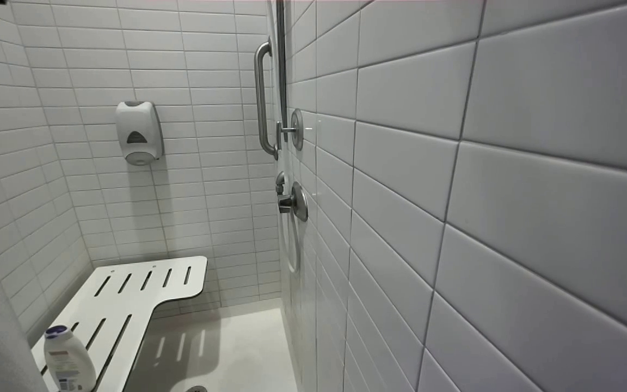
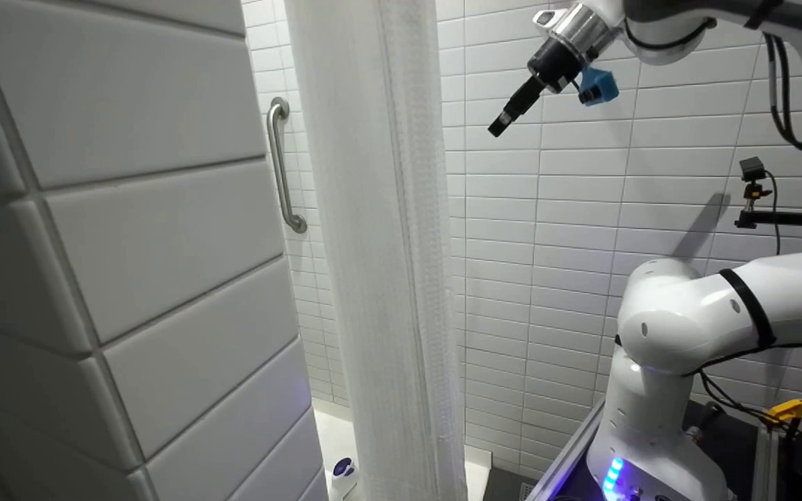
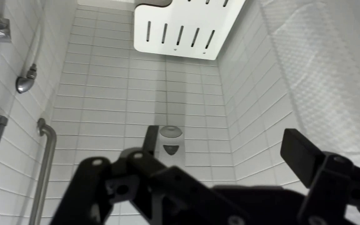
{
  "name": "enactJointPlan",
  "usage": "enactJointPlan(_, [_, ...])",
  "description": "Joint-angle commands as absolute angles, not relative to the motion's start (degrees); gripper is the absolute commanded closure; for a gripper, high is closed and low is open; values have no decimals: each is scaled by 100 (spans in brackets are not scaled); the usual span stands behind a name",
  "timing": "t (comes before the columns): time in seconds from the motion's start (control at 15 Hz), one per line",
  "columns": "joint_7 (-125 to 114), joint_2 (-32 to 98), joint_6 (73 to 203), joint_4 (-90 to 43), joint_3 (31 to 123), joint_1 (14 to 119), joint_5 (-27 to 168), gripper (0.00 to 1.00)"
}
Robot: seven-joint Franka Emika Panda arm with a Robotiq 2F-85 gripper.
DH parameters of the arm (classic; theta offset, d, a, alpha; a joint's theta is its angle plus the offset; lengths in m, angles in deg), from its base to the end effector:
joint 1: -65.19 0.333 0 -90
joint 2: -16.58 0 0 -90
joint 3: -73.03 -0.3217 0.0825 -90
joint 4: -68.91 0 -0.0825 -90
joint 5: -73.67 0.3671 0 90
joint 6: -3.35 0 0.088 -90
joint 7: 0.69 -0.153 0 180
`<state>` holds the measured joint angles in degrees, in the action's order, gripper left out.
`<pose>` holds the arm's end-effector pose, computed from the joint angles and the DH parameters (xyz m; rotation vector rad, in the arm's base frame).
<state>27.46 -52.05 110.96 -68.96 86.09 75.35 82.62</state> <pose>0.2149 -0.0326 0.6649 -2.6432 -0.6954 -1.0300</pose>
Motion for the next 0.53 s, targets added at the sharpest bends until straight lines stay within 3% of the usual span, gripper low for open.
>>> enactJointPlan(0.0, [2958,-4658,12030,-7238,8847,7451,7818,0])
enactJointPlan(0.2, [3017,-3981,12587,-7428,9006,7547,7558,0])
enactJointPlan(0.27, [2917,-4531,12310,-7484,8967,7510,7721,0])
enactJointPlan(0.47, [2980,-4030,12577,-7541,8986,7498,7695,0])
